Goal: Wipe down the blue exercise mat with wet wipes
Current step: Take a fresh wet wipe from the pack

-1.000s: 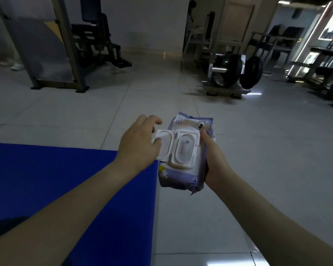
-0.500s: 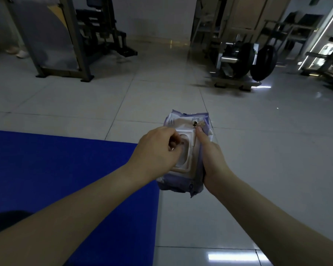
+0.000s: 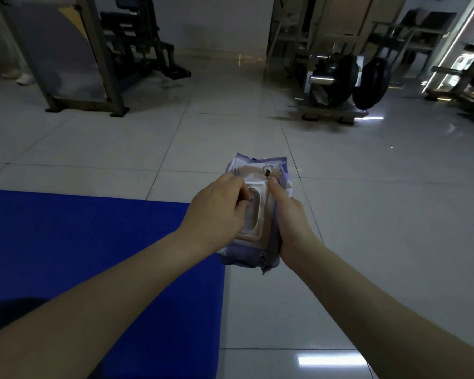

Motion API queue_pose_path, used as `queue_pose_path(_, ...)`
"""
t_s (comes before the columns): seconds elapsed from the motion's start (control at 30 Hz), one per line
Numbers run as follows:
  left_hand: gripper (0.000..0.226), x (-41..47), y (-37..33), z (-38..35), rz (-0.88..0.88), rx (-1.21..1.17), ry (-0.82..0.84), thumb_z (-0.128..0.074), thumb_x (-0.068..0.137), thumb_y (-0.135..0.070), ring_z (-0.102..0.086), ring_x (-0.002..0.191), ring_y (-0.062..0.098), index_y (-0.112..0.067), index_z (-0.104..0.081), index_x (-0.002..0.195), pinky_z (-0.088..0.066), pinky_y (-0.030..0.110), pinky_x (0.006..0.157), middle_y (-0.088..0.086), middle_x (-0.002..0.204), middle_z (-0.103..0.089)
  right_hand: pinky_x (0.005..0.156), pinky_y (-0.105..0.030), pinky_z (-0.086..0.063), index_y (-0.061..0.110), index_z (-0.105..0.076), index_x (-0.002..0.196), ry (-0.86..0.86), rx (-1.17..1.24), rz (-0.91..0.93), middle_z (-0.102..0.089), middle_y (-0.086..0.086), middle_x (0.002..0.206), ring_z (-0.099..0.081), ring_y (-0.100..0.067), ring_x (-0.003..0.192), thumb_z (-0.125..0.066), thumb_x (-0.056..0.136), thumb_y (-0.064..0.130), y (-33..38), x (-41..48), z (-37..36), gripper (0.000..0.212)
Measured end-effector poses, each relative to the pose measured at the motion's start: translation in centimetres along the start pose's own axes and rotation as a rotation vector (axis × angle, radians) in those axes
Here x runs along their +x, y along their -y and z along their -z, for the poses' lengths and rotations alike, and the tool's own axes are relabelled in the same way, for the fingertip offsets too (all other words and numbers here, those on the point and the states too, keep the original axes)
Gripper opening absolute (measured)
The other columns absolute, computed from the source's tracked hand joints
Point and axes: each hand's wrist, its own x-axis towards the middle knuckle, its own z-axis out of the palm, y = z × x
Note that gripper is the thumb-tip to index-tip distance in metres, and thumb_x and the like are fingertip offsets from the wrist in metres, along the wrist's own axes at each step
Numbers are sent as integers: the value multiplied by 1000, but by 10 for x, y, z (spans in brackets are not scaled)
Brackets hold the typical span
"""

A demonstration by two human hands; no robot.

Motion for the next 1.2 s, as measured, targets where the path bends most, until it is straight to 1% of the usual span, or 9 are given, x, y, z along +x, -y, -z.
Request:
queue_pose_path(0.1, 5, -1, -1, -1, -219, 171, -54, -52, 94, -19, -43, 77, 13, -17, -51, 91, -37, 28, 65, -6, 89, -45, 87, -41, -60, 14, -71, 115, -8, 0, -19, -78, -7, 99, -75, -24, 93, -59, 96, 50, 1, 1, -1, 42)
queue_pose_path(0.17, 4, 2, -3, -2, -259, 189, -45, -46, 93, -22, -41, 77, 14, -20, -46, 89, -39, 31, 64, -6, 88, -44, 93, -46, -58, 14, -71, 115, -17, 5, -31, -78, -8, 100, -74, -26, 96, -60, 95, 53, 2, 3, 0, 46)
queue_pose_path(0.23, 7, 4, -6, -2, -190, 111, -21, -52, 96, -17, -48, 77, 15, -19, -48, 91, -47, 35, 67, -5, 87, -50, 94, -46, -57, 14, -70, 116, -23, -3, -33, -78, -8, 100, -74, -27, 96, -61, 94, 55, 2, 4, 3, 48)
queue_pose_path(0.37, 7, 9, -9, 0, -32, -56, 20, -62, 98, -16, -55, 73, 6, -17, -60, 104, -49, 22, 69, -10, 84, -58, 92, -46, -58, 14, -71, 116, -24, -8, -38, -78, -8, 99, -75, -26, 93, -60, 95, 52, 2, 3, 8, 45)
queue_pose_path(0.57, 7, 11, -19, -9, -109, 38, 44, -58, 96, -14, -54, 77, 10, -14, -66, 96, -49, 28, 73, -5, 87, -59, 95, -49, -57, 14, -71, 115, -45, -22, -48, -77, -9, 101, -74, -28, 96, -63, 93, 53, 0, 5, 20, 45)
queue_pose_path(0.73, 12, 9, -23, -6, -86, -139, 109, -61, 94, -13, -56, 78, 3, -20, -65, 103, -44, 12, 66, -13, 86, -60, 94, -50, -57, 11, -70, 114, -71, -3, -83, -77, -12, 99, -75, -30, 94, -60, 94, 52, 2, 8, 28, 46)
queue_pose_path(0.9, 19, 5, -25, 3, -42, -301, 239, -58, 98, -12, -61, 82, 14, -27, -64, 108, -54, 25, 71, -6, 89, -64, 93, -53, -56, 16, -71, 114, -133, 80, -106, -77, -12, 99, -74, -34, 93, -59, 91, 62, 11, 11, 36, 53)
queue_pose_path(1.03, 20, 1, -20, 1, -86, -232, 292, -59, 98, -12, -61, 91, 6, -25, -70, 107, -54, 25, 81, -14, 97, -64, 94, -54, -55, 18, -71, 113, -158, 80, -68, -78, -9, 100, -74, -34, 95, -62, 87, 64, 15, 11, 36, 54)
queue_pose_path(1.2, 9, 1, -18, -5, -99, -148, 263, -64, 94, -21, -56, 84, 6, -28, -69, 93, -46, 20, 70, -13, 92, -57, 90, -52, -57, 16, -69, 115, -153, 59, -37, -78, -9, 99, -75, -31, 93, -62, 92, 58, 17, 10, 34, 49)
